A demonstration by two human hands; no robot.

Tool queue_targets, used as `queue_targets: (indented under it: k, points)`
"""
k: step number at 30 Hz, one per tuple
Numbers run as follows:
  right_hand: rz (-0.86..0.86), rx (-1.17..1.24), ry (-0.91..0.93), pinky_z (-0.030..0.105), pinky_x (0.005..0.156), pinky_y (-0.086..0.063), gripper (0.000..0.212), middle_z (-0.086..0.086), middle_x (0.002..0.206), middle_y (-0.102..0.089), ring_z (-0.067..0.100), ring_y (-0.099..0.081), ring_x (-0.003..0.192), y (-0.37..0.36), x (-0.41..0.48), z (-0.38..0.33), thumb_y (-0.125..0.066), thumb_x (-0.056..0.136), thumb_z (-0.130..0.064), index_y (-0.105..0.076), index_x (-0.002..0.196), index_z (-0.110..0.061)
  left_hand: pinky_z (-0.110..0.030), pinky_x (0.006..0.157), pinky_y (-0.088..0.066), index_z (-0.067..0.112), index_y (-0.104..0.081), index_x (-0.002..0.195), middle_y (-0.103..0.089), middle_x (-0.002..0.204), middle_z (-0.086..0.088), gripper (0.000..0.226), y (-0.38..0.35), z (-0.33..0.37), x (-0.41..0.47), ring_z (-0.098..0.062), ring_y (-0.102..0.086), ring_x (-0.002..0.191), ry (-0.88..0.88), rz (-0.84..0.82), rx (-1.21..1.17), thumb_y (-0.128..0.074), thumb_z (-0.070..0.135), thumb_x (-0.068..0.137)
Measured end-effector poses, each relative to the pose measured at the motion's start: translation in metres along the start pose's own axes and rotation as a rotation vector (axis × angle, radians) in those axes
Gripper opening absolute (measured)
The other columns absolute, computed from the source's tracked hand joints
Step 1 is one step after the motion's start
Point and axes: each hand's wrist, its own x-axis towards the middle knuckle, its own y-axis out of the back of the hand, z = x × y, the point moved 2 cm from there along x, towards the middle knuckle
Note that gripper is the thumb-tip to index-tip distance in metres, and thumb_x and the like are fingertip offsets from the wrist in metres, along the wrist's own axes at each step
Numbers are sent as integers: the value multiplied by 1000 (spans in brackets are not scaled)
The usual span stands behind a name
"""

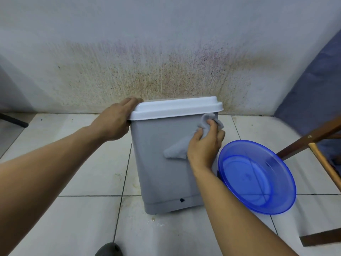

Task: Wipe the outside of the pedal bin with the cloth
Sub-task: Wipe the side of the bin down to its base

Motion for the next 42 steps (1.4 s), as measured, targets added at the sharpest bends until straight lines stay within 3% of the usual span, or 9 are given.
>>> queue_targets:
  k: [4,7,13,20,23,27,31,38,42]
  points:
    - [-73,-9,152,28,88,-41,39,17,129,-47,25,-50,107,-25,-26,-25,-59,92,-9,-55,131,-9,-47,83,-49,27,-39,146,-50,144,0,72,0,0,-1,-39,-59,108,10,-1,7,-53,-4,82]
    - [-214,-106,283,42,74,-53,36,13,128,-43,36,-58,95,-44,-59,-37,-55,93,-12,-51,128,-17,-45,82,-46,26,-40,147,-49,145,0,74,0,-1,0,-41,-59,107,22,8,6,-53,-5,81]
    - [-434,-330,691,38,55,-50,49,17,125,-54,38,-60,83,-52,-92,-35,-65,86,-9,-53,131,-22,-48,81,-50,25,-40,146,-51,144,-3,73,-2,-4,-2,-43,-60,105,7,18,2,-58,-3,81]
    - [-74,-164,161,32,73,-46,38,15,121,-52,33,-59,96,12,-4,33,-57,93,-7,-63,129,-19,-47,85,-49,24,-40,147,-51,144,-1,73,-1,-1,-2,-40,-59,110,21,16,-15,-55,-5,81]
    - [-13,-218,81,24,74,-36,37,14,123,-49,31,-57,100,23,11,40,-56,95,-9,-59,132,-16,-46,82,-48,24,-41,146,-52,142,-2,72,0,0,-2,-39,-59,108,16,27,-14,-55,-5,82]
    - [-167,-223,379,38,66,-54,40,13,124,-53,35,-61,96,1,-25,12,-59,90,-6,-63,127,-21,-45,80,-47,25,-41,146,-52,141,-2,71,1,3,-4,-39,-58,107,-2,36,-2,-55,-5,83]
    - [-468,-377,808,34,50,-47,51,10,124,-54,33,-58,93,-24,-80,-6,-69,82,-7,-61,128,-27,-49,81,-48,26,-40,145,-51,142,-3,71,1,3,-6,-42,-57,107,-10,28,-5,-54,-4,82]
    - [-726,-593,1070,28,51,-47,56,7,122,-57,24,-57,86,-28,-142,44,-55,75,-15,-60,129,-27,-47,85,-44,29,-38,146,-49,144,1,72,-2,1,-3,-41,-57,110,39,23,-11,-51,-1,83]
    - [-823,-616,1116,30,56,-48,46,8,121,-55,26,-54,85,-27,-172,77,-66,77,-16,-64,121,-25,-47,86,-45,29,-39,146,-50,143,2,73,-2,1,-2,-39,-57,110,43,26,-33,-51,-3,82]
